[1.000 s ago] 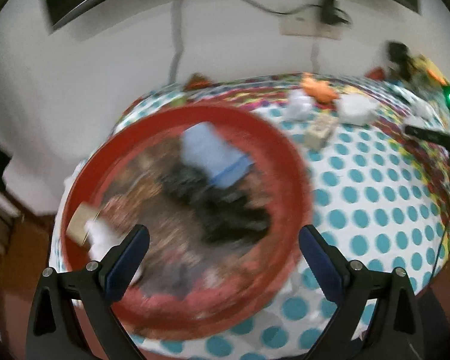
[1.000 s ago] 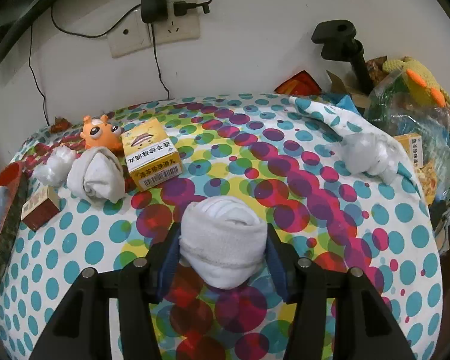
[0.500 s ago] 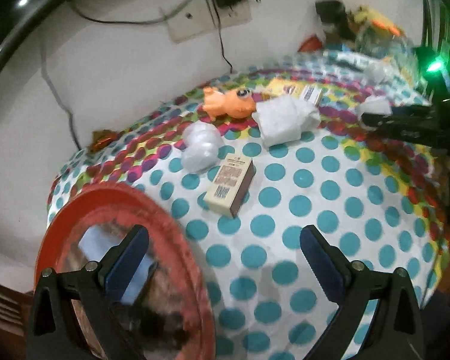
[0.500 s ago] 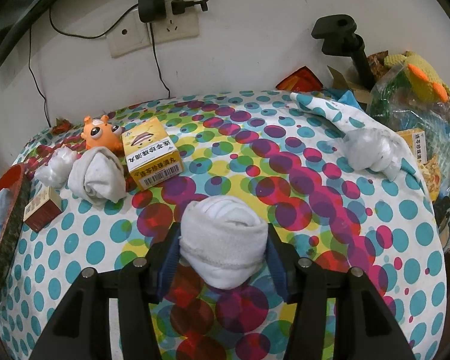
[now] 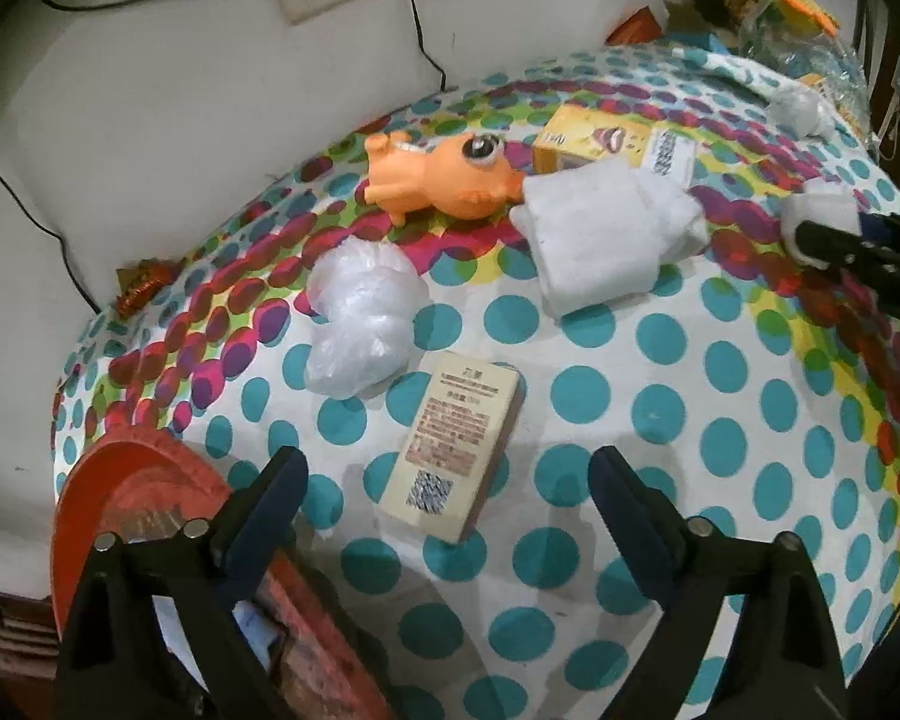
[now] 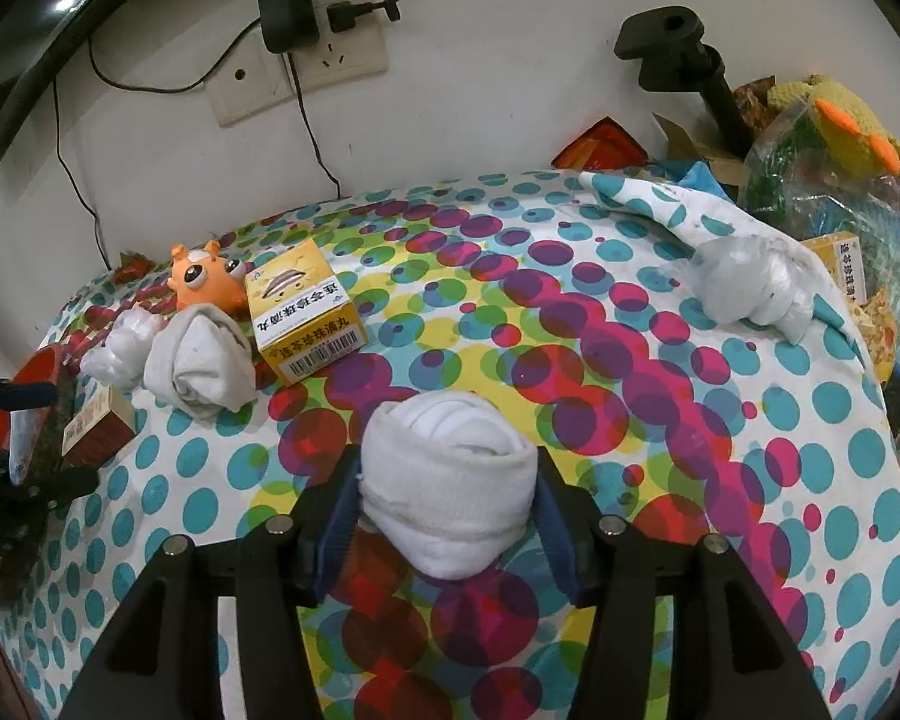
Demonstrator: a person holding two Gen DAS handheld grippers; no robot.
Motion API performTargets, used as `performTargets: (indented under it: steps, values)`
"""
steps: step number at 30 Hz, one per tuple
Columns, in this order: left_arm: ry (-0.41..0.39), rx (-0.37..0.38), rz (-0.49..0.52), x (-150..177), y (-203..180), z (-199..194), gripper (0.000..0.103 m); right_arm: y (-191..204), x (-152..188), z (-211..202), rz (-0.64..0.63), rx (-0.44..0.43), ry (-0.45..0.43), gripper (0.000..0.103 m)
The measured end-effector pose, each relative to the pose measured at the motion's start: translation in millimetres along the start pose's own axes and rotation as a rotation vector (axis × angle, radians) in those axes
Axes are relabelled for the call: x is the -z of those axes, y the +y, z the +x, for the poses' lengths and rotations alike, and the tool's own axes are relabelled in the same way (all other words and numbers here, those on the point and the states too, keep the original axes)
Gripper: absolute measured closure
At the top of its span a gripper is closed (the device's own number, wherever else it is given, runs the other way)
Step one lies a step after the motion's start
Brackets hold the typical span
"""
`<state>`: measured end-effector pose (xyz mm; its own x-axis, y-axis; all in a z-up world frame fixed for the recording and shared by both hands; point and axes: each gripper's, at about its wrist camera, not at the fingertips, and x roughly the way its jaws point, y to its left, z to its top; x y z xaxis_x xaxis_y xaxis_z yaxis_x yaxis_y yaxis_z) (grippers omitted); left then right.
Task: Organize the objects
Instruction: 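Grasp the small cream QR-code box with the left tool while the right tool holds the towel, then carry the cream box with the left tool onto the red tray and release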
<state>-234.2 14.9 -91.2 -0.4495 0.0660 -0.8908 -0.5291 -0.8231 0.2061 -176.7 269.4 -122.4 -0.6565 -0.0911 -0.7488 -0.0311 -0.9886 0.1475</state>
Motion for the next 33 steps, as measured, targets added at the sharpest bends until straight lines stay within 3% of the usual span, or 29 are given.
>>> performTargets:
  steps: [8,12,33]
  values:
    - [0.044,0.066,-0.075,-3.3,8.9,14.0,0.05,-2.6,0.7,0.6,0.014,-0.014,0.002,0.048]
    - [0.047,0.143,-0.141,-1.6,13.7,14.1,0.077,-2.7,0.8,0.7,0.014,-0.014,0.002,0.048]
    - [0.001,0.092,-0.265,25.8,6.0,-14.9,0.076,-1.6,0.1,2.9,0.018,-0.002,0.005,0.049]
